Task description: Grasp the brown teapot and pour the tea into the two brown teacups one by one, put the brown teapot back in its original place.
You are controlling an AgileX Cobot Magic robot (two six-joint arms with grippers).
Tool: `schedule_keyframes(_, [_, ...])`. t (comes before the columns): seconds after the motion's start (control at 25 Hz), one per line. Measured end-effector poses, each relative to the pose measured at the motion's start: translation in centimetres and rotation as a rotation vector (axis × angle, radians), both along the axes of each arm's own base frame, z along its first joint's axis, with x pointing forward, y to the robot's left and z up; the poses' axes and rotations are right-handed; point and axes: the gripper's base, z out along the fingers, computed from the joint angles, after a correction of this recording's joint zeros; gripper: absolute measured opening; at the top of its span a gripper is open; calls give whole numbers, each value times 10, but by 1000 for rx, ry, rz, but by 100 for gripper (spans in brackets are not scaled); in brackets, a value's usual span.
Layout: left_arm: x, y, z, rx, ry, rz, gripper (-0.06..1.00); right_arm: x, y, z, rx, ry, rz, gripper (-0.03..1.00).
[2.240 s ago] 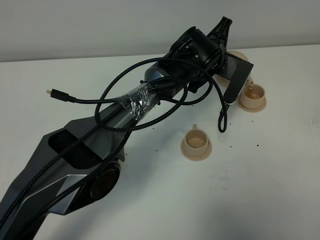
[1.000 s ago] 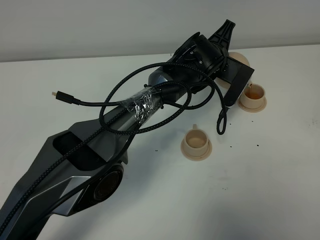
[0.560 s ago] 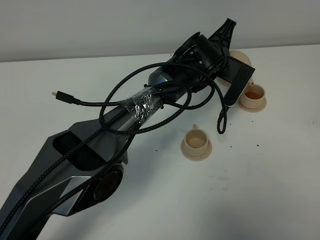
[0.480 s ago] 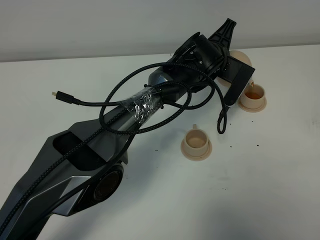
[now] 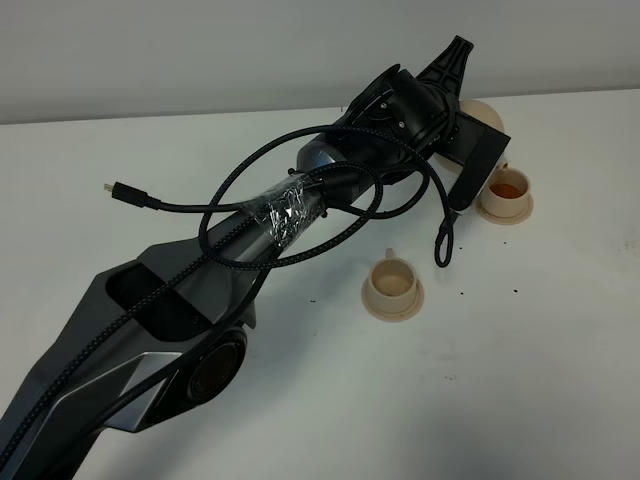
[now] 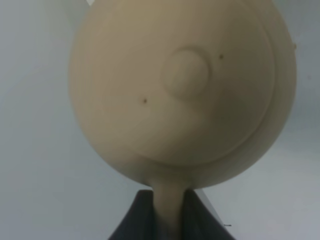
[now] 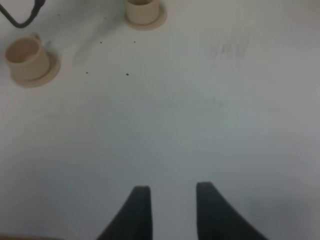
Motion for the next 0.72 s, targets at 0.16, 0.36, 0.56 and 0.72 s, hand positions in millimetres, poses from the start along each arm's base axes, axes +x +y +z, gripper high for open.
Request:
schedule_keyframes(0.16, [0,0,0,1,-6,-4,12,0,0,0,0,0,0,24])
schedule_keyframes(0.36, [1,-1,2,5,-24,-12,12,0,0,0,0,0,0,24])
schedule_keyframes(0.56, [1,-2,2,-2,-33,-19,12,0,0,0,0,0,0,24])
schedule_keyframes(0.72, [1,-3,3,-5,-37,-23,12,0,0,0,0,0,0,24])
